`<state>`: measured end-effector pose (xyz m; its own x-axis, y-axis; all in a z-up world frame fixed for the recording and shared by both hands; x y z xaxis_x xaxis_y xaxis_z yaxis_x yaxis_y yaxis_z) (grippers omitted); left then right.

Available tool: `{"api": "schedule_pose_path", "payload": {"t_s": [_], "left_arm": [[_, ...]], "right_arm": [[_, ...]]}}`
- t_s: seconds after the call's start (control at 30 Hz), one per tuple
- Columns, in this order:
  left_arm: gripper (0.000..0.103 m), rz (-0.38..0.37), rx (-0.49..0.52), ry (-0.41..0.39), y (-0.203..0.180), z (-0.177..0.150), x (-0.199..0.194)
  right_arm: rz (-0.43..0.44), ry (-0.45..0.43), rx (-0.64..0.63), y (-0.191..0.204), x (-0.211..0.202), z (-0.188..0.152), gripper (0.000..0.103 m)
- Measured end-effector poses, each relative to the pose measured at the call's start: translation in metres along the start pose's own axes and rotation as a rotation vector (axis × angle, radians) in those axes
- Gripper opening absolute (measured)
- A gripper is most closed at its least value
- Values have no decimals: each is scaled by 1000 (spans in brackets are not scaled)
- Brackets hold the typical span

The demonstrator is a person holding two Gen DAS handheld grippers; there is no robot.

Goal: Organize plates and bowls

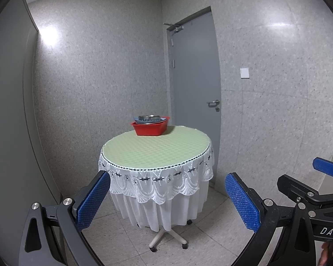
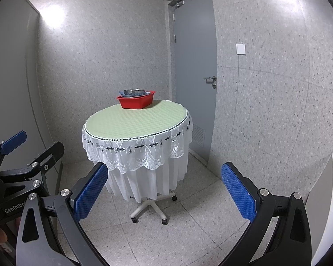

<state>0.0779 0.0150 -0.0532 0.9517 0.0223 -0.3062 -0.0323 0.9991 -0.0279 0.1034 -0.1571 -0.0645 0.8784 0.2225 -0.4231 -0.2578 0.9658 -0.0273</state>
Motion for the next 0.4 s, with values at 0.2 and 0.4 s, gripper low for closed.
{"api": "schedule_pose_path", "payload": {"t_s": [0.2,0.4], "left_arm": [[102,-2,6,25,8,9,16],[102,-4,15,41,14,24,41]], "right_arm": [[-1,24,9,4,11,6,103],[-5,54,24,11,31,9,103]]}}
Point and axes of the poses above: each gripper's, at about its wrist camera, not at the fingertips, and x roughly the way its jaws point, y to its left, z to its top, the point moved 7 cm from there along x, roughly the way its jaws point, and after that the axes turned 4 degrees about -x, right-handed, at the moved point
